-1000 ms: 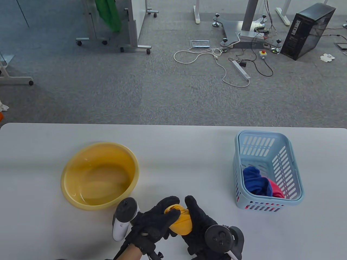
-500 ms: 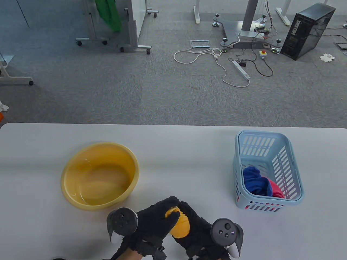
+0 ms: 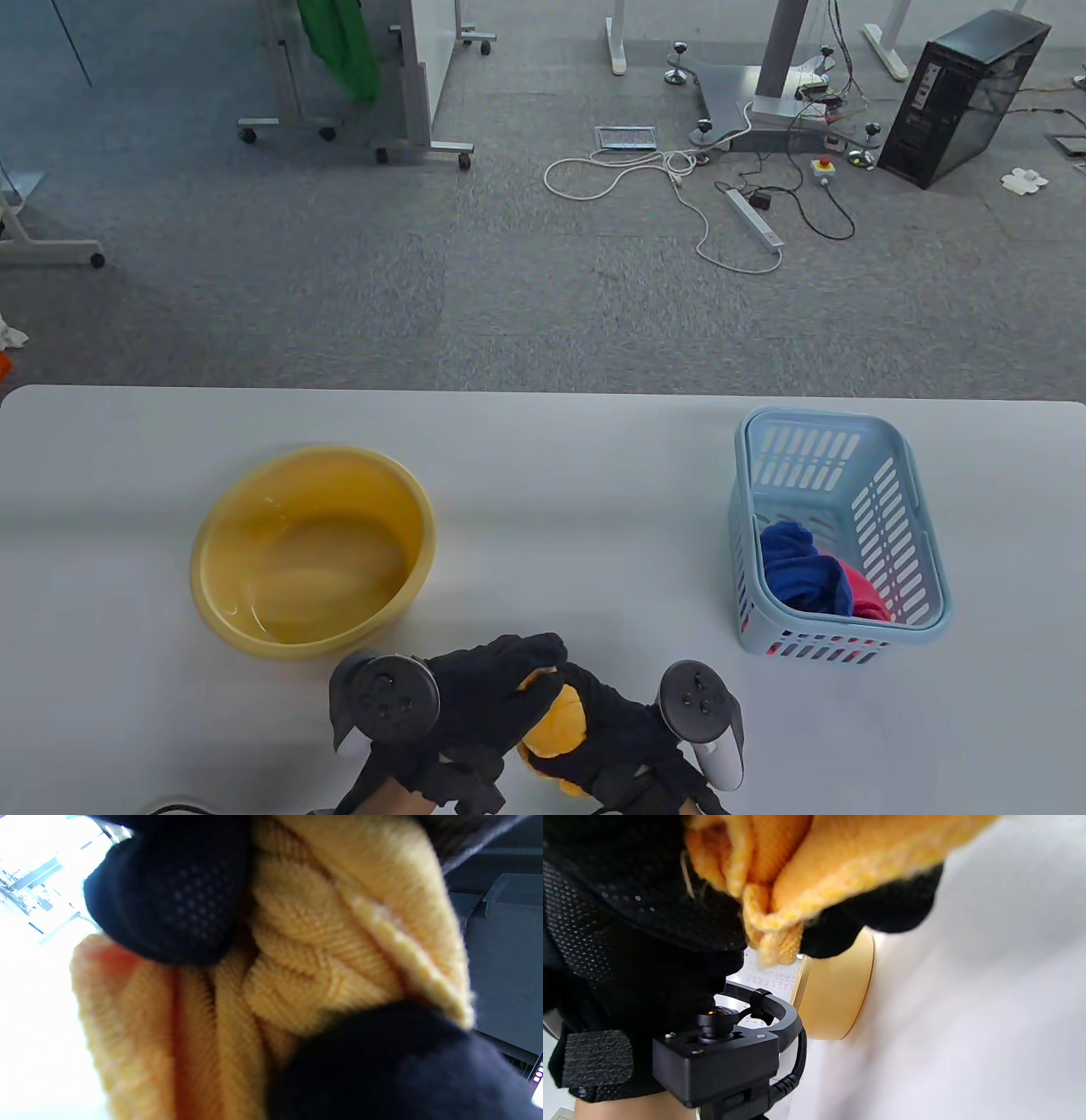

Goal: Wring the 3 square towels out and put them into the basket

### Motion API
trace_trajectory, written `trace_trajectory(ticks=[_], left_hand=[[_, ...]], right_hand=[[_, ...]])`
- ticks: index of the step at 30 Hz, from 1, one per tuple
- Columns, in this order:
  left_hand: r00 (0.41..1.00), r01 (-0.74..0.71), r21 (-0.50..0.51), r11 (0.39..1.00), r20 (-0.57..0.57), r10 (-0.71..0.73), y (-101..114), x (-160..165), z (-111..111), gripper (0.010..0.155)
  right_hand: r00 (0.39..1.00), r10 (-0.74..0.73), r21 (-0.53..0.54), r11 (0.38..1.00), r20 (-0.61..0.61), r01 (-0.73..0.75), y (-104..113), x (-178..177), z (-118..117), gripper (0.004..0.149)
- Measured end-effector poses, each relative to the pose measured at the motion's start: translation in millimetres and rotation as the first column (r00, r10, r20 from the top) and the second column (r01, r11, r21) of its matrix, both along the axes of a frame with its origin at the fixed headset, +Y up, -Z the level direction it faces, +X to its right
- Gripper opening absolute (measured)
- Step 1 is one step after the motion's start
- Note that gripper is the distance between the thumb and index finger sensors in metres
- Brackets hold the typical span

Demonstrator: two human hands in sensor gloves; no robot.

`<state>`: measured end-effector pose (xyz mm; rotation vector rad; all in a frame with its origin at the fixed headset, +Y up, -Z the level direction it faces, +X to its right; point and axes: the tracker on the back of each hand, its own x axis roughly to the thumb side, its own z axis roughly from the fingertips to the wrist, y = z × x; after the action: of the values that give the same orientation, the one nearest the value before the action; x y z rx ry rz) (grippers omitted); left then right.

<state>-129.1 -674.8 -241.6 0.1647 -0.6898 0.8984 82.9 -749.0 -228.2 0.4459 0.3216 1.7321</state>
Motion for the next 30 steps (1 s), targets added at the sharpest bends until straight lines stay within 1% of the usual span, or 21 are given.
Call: trace_trajectory(ticks=[2,3,5,6,8,9,12,15,19,23,27,30], left_hand=[[1.000,-0.014,0.010,1.000,-0.008,0.014,0,0,1,0.048],[1.000,-0.001,0.030,1.000,-0.019,0.001,1,1,3,0.048],[0.998,0.044,0.072,0.996,-0.039,-0.041,4,4,6,0.046],[0.997,0.068,0.091,0.993,-0.039,-0.065,6,6,7,0.046],[0.998,0.055,0.110,0.992,-0.032,-0.052,7,8,9,0.046],[0.999,0.050,0.117,0.992,-0.026,-0.048,8,10,10,0.045],[0.999,0.042,0.145,0.989,0.002,-0.043,12,12,12,0.044],[0.999,0.026,0.160,0.987,0.023,-0.030,13,12,13,0.043],[0.998,0.035,0.180,0.983,0.040,-0.043,14,15,16,0.043],[0.997,0.037,0.208,0.977,0.055,-0.049,18,18,20,0.043],[0.996,0.046,0.192,0.980,0.060,-0.058,18,18,19,0.043],[0.996,0.047,0.195,0.980,0.066,-0.061,20,17,18,0.043]], right_hand=[[1.000,0.000,0.017,1.000,0.018,-0.001,1,0,1,0.085],[1.000,-0.011,0.005,1.000,0.009,0.011,1,0,0,0.084],[0.999,-0.017,-0.035,0.999,-0.032,0.016,-3,0,-2,0.083],[0.995,-0.050,-0.085,0.995,-0.083,0.043,-5,-1,-4,0.082],[0.986,-0.101,-0.145,0.986,-0.129,0.082,-7,-1,-4,0.081],[0.984,-0.106,-0.149,0.985,-0.141,0.085,-7,-1,-5,0.081],[0.968,-0.149,-0.212,0.972,-0.202,0.105,-9,-2,-5,0.080],[0.952,-0.196,-0.255,0.958,-0.234,0.134,-11,-4,-5,0.079],[0.932,-0.228,-0.288,0.947,-0.282,0.145,-15,-4,-6,0.078],[0.901,-0.298,-0.330,0.925,-0.315,0.190,-20,-7,-6,0.078],[0.883,-0.329,-0.367,0.909,-0.335,0.199,-25,-12,-6,0.076],[0.881,-0.344,-0.366,0.905,-0.326,0.218,-25,-15,-5,0.076]])
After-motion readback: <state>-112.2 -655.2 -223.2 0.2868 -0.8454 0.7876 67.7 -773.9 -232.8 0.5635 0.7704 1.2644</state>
